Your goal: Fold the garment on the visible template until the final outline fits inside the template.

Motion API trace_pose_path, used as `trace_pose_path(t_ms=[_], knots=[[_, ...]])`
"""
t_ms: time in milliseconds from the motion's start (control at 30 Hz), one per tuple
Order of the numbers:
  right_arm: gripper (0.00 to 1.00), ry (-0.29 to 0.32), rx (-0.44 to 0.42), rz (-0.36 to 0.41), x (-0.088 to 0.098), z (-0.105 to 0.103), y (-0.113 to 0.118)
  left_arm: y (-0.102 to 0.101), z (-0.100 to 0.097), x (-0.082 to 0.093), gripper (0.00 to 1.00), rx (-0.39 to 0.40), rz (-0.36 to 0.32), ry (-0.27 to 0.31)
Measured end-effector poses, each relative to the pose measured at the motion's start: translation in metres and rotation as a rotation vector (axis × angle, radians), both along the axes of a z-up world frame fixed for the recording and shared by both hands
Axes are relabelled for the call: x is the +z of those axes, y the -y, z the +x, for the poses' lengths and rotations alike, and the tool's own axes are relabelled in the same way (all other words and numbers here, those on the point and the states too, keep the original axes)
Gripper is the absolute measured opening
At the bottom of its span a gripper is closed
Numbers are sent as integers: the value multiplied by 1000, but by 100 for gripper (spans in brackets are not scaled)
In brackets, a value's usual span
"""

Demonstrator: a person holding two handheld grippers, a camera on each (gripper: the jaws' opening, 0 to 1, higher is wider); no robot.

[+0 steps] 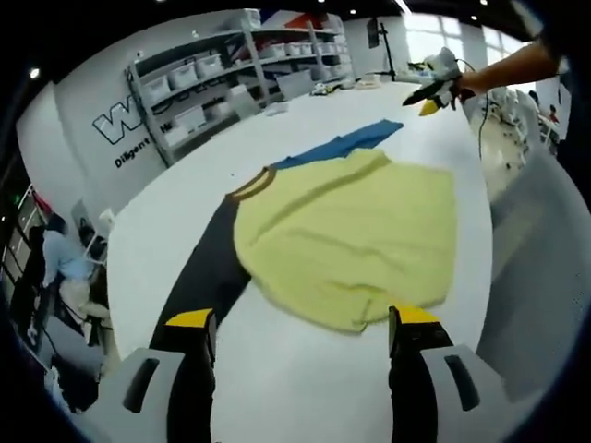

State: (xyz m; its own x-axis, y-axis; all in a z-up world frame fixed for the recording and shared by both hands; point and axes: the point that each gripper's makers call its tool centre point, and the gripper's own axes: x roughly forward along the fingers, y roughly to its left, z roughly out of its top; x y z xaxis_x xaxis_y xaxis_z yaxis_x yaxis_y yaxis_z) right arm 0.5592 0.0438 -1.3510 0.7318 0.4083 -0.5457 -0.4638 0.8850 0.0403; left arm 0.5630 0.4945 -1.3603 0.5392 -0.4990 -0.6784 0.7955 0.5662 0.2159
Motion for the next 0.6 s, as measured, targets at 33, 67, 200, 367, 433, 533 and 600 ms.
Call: trace_pose_path(t_ms=[33,67,200,367,433,533,600], knots=[[72,0,11,4,-1,-3,-5,1,-4,-4,78,-14,11,-7],[72,-1,21,5,-3,-5,-8,2,-6,-7,78,-18,17,-14],[72,-3,77,1,-14,-13,-19,6,-15,-17,77,-31,21,-45],[71,-15,153,-33,-25,-29,-34,10,-15,-13,72,-62,34,-28],[71,-11,178,-33,-26,-34,-43,10,-14,-13,72,-63,34,-27],[70,-20,244,-47,-34,-48,-62,12,-18,-21,65,-86,46,-40],[68,-24,256,-52,-37,-53,-68,14,-21,-28,64,-84,41,-63]])
